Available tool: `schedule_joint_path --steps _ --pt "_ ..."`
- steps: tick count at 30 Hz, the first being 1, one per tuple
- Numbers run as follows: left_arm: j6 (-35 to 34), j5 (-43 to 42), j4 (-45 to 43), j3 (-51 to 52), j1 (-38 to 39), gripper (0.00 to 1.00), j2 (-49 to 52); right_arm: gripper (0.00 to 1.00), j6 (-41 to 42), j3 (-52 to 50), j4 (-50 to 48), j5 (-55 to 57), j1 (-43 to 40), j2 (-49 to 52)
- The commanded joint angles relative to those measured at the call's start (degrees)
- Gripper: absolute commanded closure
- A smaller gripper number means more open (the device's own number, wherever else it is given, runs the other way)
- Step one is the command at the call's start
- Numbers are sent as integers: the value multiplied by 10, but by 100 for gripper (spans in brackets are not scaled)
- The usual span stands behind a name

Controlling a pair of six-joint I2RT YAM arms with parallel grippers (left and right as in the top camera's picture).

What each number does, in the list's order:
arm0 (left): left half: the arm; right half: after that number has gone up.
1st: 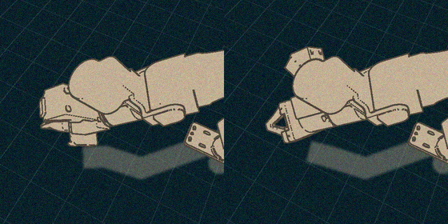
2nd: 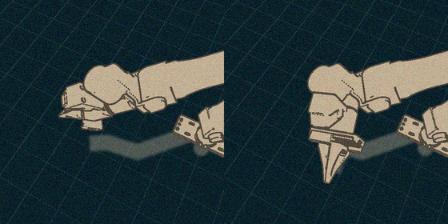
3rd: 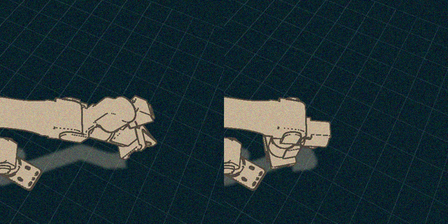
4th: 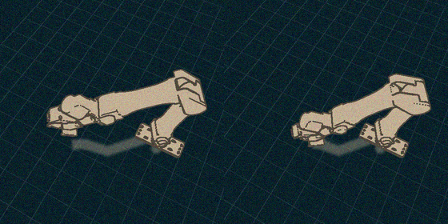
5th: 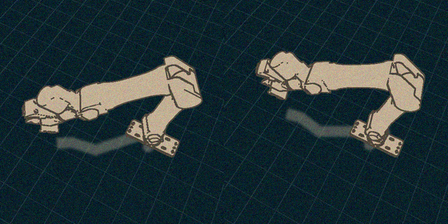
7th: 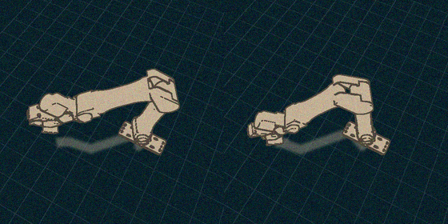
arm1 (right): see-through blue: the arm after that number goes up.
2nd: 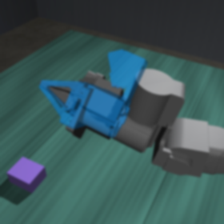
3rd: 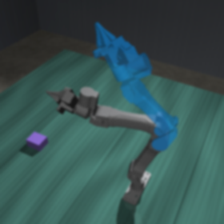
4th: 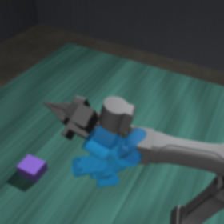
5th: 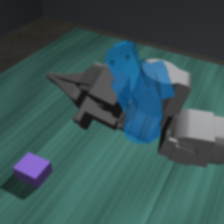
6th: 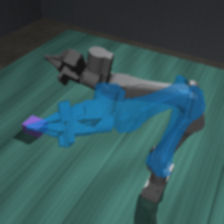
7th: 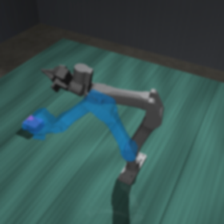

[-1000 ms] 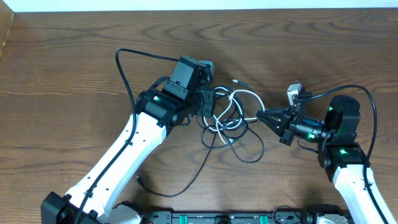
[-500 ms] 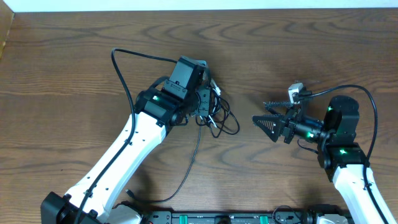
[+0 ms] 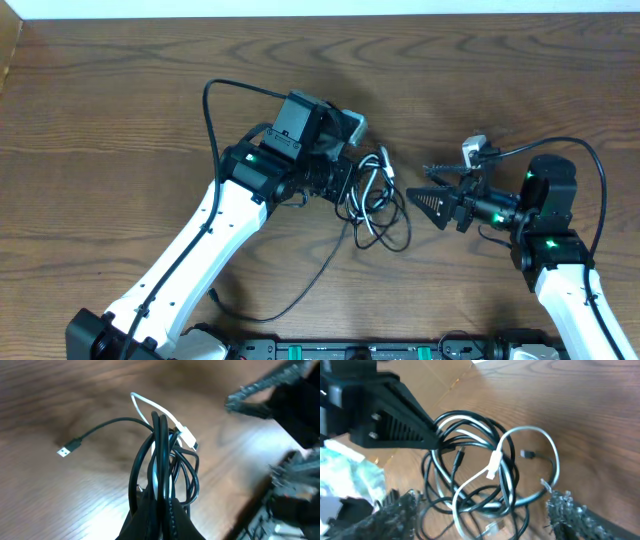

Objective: Untangle cables

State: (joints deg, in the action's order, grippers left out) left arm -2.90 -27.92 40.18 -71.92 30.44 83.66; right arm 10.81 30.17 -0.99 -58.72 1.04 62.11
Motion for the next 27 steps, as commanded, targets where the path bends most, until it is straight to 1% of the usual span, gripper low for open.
schedule_joint_path --steps 1,3,5,7,9,11,12,15,18,23,27 --pt "48 -64 5 -4 -1 93 -11 25 -63 8 1 -45 1 -1" --pt "50 -72 6 -4 -1 93 -11 26 -80 8 -1 -61 2 -1" --pt "79 -115 7 -4 -1 93 -11 28 -83 8 -1 -68 2 -1" --pt "97 -141 9 -4 -1 93 -11 30 -83 8 -1 -69 2 -1" --pt "98 -141 10 -4 -1 93 -11 32 -86 8 -1 -69 2 -1" --pt "98 -142 10 -4 -1 92 -11 36 -114 8 -1 -87 2 -1" --pt "101 -153 10 -4 -1 93 -11 38 -130 8 -1 -101 2 -1" --pt "109 -182 9 -4 -1 93 -11 40 -151 8 -1 -108 9 -1" --pt "108 -182 9 -4 -1 92 -11 44 -167 8 0 -102 22 0" --pt "108 -182 9 -4 -1 92 -11 54 -169 8 5 -57 37 0" --pt "108 -182 9 -4 -1 92 -11 57 -169 8 15 -37 39 0"
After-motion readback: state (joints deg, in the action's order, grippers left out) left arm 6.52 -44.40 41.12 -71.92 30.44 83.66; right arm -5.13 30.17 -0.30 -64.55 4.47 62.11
